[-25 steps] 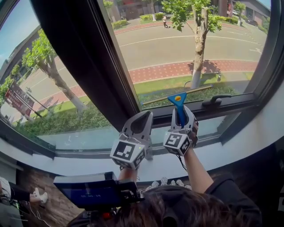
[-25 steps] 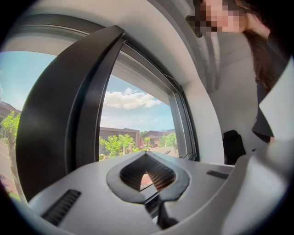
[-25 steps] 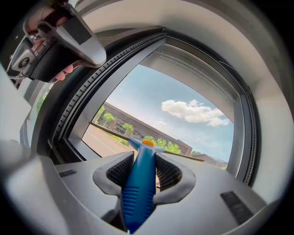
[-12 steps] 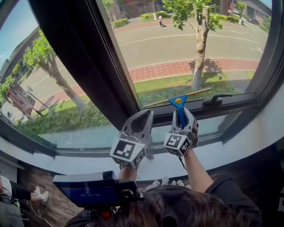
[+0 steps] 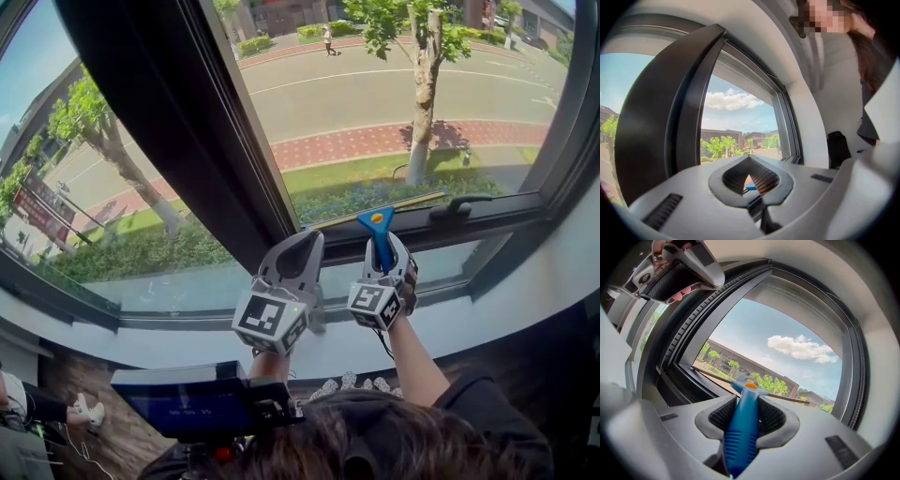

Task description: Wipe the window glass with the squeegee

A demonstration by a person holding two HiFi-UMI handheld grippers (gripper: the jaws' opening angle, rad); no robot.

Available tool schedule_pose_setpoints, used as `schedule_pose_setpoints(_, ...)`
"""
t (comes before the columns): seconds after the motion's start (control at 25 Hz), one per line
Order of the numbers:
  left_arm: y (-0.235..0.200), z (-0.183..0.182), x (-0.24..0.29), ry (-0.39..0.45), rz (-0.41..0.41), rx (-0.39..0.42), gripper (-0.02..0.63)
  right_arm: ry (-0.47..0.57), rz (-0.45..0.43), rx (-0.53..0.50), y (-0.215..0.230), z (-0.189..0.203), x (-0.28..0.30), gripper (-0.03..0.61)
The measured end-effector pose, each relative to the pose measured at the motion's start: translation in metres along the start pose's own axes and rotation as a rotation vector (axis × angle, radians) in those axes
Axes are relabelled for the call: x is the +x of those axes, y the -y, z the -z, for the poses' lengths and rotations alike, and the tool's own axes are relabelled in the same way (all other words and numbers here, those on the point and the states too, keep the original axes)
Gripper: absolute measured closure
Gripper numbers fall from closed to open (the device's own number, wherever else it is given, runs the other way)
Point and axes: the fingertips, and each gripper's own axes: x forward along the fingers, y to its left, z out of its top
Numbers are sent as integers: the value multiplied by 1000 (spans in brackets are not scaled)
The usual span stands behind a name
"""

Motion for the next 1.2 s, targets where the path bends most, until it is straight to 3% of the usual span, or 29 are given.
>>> schedule_pose_setpoints(0.48, -1, 1, -1, 8, 4, -4, 612, -59, -33, 102, -4, 18, 1, 437)
schedule_pose_setpoints(1.2, -2, 12, -4, 26, 8, -18, 612, -72, -51, 121, -6, 25, 5, 437)
